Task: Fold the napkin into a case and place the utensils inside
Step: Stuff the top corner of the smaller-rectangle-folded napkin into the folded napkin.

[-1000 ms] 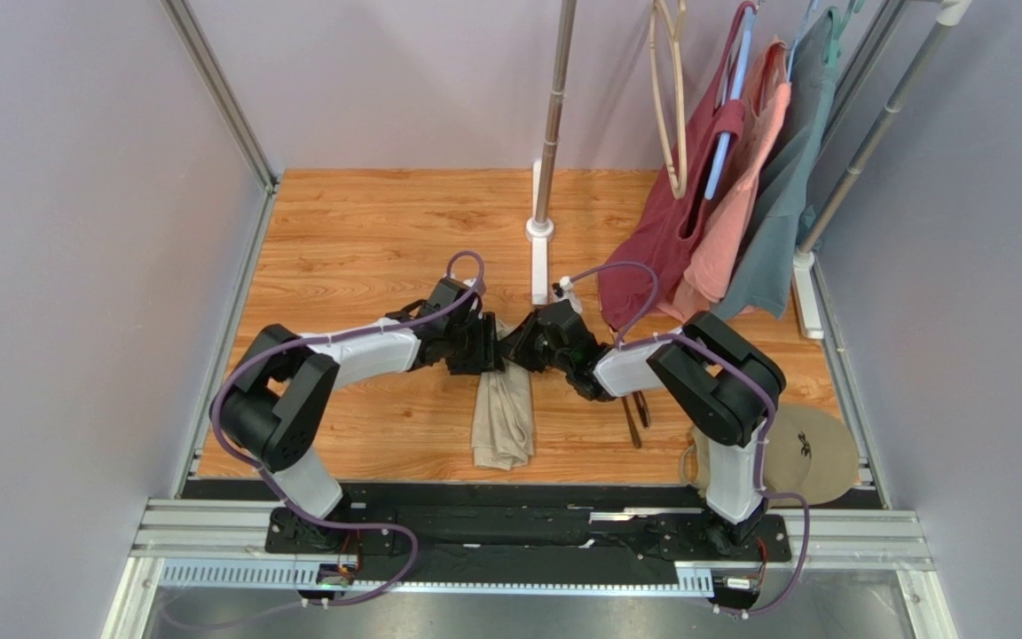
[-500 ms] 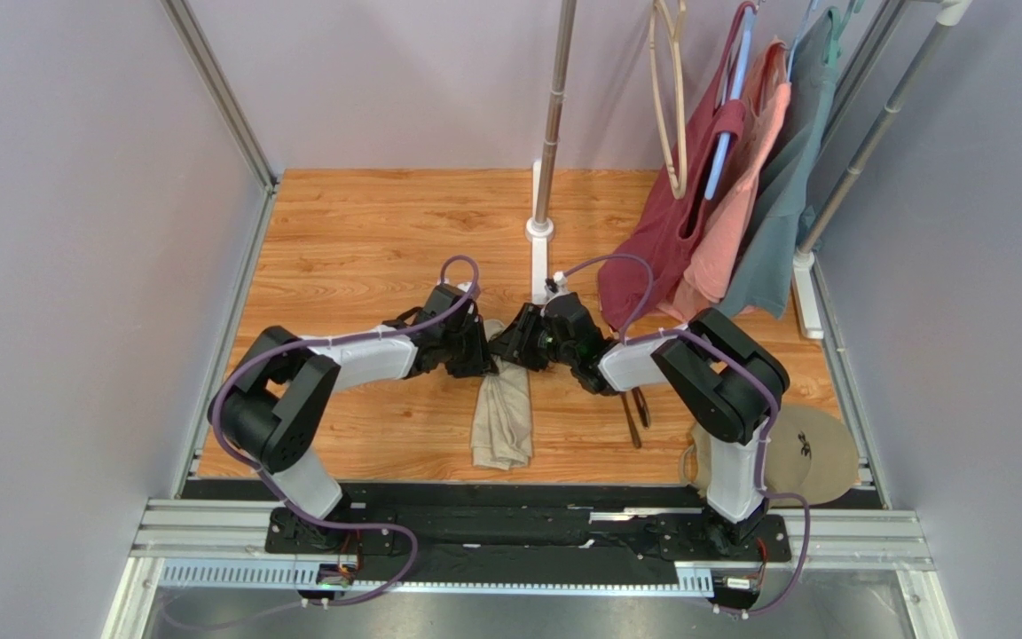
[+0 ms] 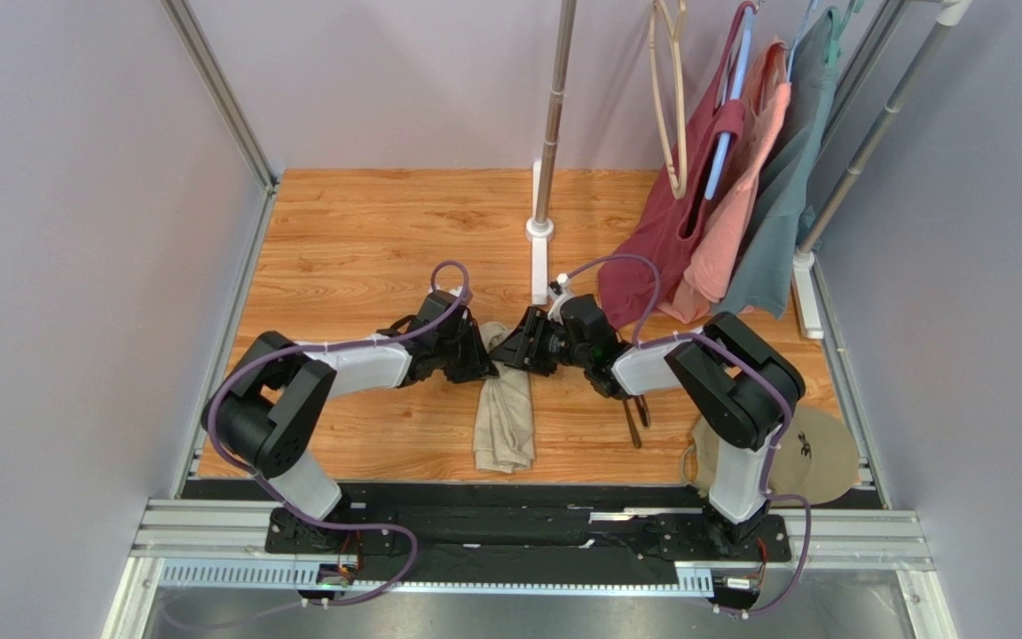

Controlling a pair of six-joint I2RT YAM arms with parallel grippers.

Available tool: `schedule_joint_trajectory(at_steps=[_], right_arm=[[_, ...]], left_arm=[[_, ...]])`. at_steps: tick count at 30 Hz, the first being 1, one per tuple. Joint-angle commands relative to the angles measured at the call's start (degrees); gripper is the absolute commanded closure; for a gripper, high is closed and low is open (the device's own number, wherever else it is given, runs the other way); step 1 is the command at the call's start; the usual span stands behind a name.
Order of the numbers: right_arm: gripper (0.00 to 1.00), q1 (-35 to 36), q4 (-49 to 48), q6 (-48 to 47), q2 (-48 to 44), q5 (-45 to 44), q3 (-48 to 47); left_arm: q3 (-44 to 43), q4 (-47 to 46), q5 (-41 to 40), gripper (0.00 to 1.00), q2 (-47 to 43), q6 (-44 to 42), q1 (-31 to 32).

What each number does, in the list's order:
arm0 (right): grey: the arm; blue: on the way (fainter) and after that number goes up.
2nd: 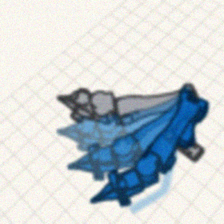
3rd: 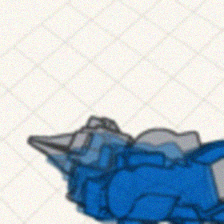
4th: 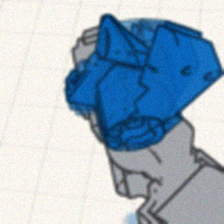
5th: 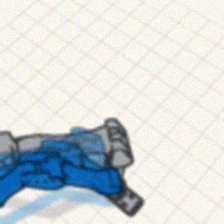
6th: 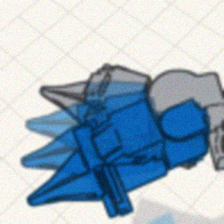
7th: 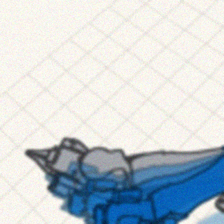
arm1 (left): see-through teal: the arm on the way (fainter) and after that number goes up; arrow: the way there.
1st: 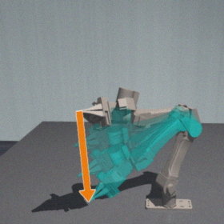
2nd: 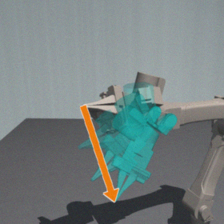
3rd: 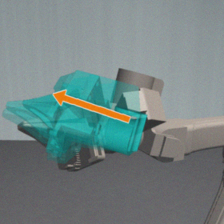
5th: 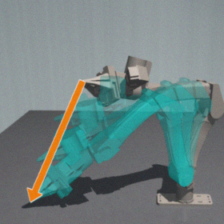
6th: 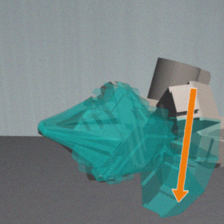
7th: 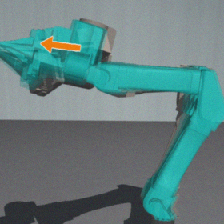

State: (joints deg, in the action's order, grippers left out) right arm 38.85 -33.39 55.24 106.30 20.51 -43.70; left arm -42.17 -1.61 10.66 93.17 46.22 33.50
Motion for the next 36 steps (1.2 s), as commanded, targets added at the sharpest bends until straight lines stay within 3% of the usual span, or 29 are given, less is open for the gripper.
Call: schedule_joint_trajectory(at_steps=[1,3,8,17,29,36], right_arm=[[0.61,0.3,-6.3,1.1,0.5,3.6,-0.2],[0.71,0.3,-7.8,1.3,1.3,3.6,-0.3],[0.81,0.2,-9.7,1.1,4.9,3.8,-1.4],[0.73,-4.4,-5.0,-2.9,-1.5,5.7,2.0],[0.89,-5.7,-9.1,-1.5,6.0,8.3,-2.2],[0.92,-4.7,-12.5,2.1,9.3,8.5,-4.0]], left_arm=[[2.3,-4.5,1.0,1.00,-0.7,2.3,-0.1],[2.7,-5.2,1.4,1.00,-0.6,2.7,-0.1],[3.1,-6.6,2.6,1.00,-0.2,3.3,-0.1],[3.9,-5.3,0.9,1.00,-1.6,2.7,-0.1],[4.1,-6.2,1.9,1.00,-0.9,3.2,-0.1],[3.2,-7.3,2.9,1.00,0.3,3.4,-0.1]])
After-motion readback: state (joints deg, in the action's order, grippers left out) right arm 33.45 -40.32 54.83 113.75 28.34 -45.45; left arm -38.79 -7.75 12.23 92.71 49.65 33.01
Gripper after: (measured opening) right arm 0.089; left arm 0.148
